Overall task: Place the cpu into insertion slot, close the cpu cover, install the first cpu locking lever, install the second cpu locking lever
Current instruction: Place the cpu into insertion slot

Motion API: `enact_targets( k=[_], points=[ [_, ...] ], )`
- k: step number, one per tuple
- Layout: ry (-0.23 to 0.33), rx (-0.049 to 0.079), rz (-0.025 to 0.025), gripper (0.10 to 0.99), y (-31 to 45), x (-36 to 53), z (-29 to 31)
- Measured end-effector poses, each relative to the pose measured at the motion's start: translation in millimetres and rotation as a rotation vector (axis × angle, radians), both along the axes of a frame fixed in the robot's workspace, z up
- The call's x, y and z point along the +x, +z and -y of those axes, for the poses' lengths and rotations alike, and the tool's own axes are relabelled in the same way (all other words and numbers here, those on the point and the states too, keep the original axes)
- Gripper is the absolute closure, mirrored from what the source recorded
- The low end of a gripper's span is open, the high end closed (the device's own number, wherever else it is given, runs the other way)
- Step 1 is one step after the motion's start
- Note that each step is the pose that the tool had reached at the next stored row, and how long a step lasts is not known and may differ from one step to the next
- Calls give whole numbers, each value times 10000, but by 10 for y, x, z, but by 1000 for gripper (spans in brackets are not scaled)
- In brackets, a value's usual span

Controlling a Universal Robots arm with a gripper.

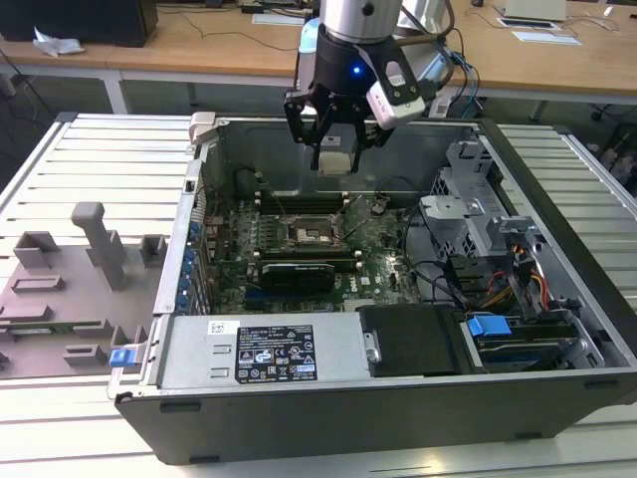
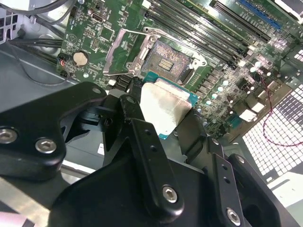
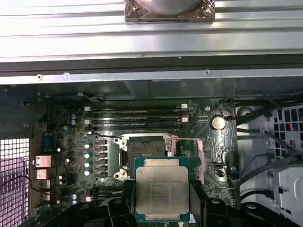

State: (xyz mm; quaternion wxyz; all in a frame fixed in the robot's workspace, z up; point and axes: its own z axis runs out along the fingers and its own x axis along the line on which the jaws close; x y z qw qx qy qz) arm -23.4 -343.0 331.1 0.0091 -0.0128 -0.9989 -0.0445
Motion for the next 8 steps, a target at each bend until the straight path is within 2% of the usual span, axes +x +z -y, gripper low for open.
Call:
enact_targets(
  k=[8],
  points=[
    [0, 0, 0, 541, -14, 0, 0]
  ],
)
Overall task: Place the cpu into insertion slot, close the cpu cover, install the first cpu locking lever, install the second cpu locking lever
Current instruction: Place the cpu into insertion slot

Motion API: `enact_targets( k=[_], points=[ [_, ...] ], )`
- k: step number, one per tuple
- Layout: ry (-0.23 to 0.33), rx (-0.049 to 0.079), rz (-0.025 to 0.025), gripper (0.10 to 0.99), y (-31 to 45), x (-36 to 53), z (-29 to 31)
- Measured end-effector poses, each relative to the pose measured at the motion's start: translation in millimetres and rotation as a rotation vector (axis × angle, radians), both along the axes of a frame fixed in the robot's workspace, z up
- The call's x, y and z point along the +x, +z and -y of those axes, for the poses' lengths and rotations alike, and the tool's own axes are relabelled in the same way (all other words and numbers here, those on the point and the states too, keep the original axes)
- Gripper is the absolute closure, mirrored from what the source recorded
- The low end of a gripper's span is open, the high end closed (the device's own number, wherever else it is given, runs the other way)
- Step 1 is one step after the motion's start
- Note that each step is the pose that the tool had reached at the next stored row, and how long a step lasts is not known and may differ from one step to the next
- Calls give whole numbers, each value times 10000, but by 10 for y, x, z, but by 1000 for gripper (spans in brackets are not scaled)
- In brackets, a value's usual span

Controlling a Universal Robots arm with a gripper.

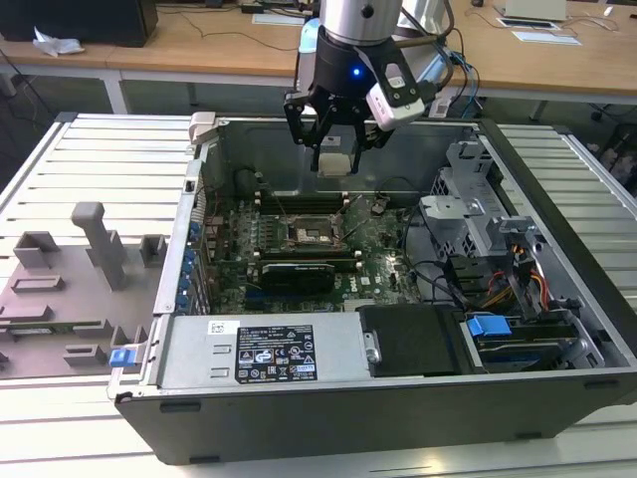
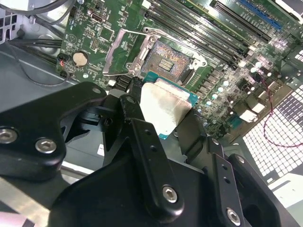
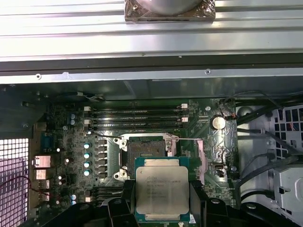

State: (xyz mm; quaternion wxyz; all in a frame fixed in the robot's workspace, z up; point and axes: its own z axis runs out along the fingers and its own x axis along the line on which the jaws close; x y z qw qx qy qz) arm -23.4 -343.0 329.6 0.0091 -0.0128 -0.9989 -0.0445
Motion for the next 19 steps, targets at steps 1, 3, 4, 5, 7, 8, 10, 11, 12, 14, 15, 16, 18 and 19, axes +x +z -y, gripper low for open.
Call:
enact_targets(
  k=[1, 3, 4, 5, 7, 8, 10, 11, 12, 14, 15, 16, 18, 19],
  points=[
    [0, 0, 0, 541, -2, 0, 0],
    [1, -1, 1, 541, -9, 0, 0],
    [0, -3, 0, 541, -12, 0, 0],
    [0, -3, 0, 541, -15, 0, 0],
    [0, -2, 0, 541, -23, 0, 0],
    [0, -3, 0, 541, -26, 0, 0],
    [0, -5, 0, 541, -38, 0, 0],
    [0, -2, 1, 541, -45, 0, 0],
    [0, -4, 0, 541, -56, 0, 0],
    [0, -9, 0, 541, -66, 0, 0],
    [0, -11, 0, 541, -76, 0, 0],
    [0, -14, 0, 541, -88, 0, 0],
    [0, -19, 0, 541, -146, 0, 0],
    [0, -21, 0, 541, -172, 0, 0]
  ],
)
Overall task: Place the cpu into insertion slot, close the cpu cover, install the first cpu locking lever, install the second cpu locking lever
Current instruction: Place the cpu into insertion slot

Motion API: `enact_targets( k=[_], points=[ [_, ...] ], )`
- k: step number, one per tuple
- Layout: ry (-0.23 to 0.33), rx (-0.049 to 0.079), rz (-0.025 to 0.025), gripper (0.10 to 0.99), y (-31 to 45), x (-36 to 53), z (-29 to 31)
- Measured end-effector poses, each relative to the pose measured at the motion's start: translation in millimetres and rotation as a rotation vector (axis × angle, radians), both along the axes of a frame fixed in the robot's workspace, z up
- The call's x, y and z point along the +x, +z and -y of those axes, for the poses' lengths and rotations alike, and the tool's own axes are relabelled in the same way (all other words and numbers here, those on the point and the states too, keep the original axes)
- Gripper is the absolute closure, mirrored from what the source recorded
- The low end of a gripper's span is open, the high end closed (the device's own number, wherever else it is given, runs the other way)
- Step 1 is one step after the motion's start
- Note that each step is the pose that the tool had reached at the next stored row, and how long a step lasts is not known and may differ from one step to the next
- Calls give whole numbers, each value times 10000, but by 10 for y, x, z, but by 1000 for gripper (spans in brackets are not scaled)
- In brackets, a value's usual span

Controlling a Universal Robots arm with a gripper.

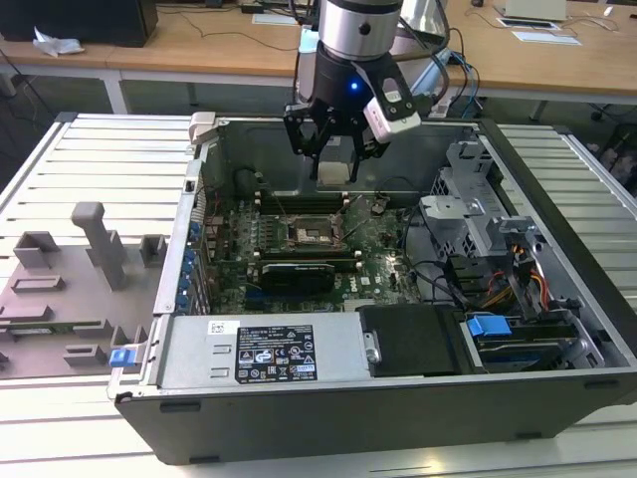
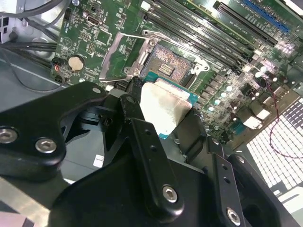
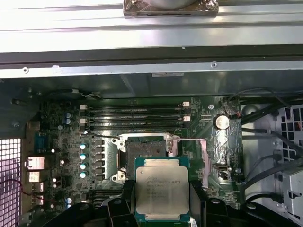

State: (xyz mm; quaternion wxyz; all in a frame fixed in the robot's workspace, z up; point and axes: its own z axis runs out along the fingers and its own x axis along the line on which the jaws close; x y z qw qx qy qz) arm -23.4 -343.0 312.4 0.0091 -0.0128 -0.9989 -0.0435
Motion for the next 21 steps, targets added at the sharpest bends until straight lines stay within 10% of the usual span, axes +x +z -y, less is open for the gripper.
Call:
enact_targets(
  k=[21],
  points=[
    [1, -4, 0, 541, -349, -83, 0]
  ],
)
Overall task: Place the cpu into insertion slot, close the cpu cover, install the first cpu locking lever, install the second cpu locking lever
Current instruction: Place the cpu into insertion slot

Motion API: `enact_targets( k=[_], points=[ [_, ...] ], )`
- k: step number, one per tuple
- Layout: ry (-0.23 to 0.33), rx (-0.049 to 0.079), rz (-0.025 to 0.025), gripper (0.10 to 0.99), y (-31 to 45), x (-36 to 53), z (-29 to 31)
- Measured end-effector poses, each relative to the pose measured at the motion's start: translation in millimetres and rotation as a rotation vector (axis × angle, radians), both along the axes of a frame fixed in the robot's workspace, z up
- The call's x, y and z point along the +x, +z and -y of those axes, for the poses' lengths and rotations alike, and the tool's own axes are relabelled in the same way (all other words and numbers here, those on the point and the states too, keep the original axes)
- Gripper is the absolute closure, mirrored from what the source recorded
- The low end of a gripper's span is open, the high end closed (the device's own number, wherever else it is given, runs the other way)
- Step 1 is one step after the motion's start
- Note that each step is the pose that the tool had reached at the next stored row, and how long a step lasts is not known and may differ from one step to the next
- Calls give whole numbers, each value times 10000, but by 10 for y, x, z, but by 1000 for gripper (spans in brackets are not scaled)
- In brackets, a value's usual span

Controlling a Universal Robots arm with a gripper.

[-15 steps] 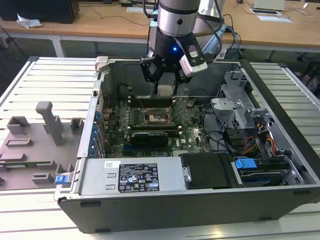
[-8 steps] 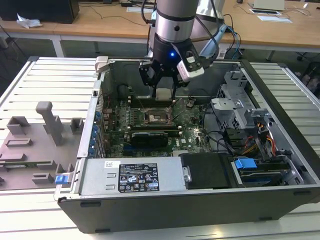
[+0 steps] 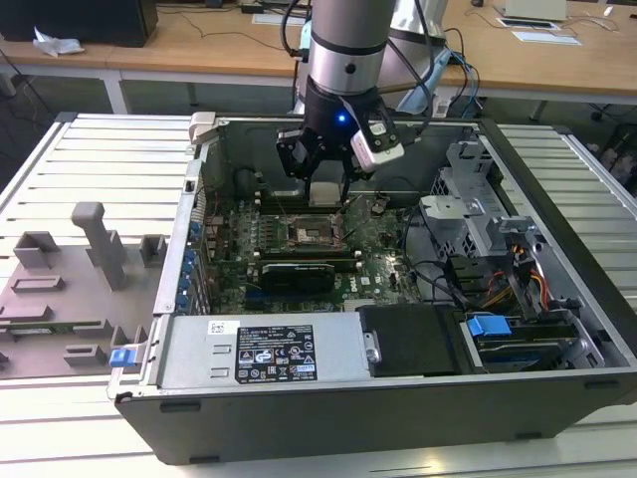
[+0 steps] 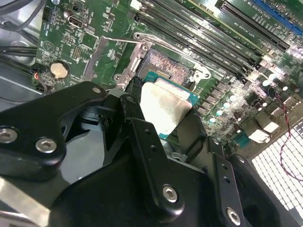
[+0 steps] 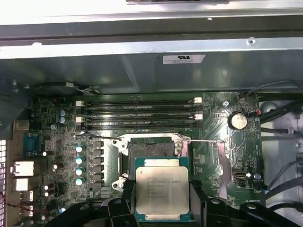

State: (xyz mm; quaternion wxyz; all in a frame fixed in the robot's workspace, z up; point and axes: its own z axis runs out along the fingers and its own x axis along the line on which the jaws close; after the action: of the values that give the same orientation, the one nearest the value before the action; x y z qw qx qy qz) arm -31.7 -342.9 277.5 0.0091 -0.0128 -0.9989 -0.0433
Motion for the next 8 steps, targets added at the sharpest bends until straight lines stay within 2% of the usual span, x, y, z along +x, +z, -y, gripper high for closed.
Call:
enact_targets(
  k=[8],
  points=[
    [0, 0, 0, 541, -95, 0, 0]
  ],
)
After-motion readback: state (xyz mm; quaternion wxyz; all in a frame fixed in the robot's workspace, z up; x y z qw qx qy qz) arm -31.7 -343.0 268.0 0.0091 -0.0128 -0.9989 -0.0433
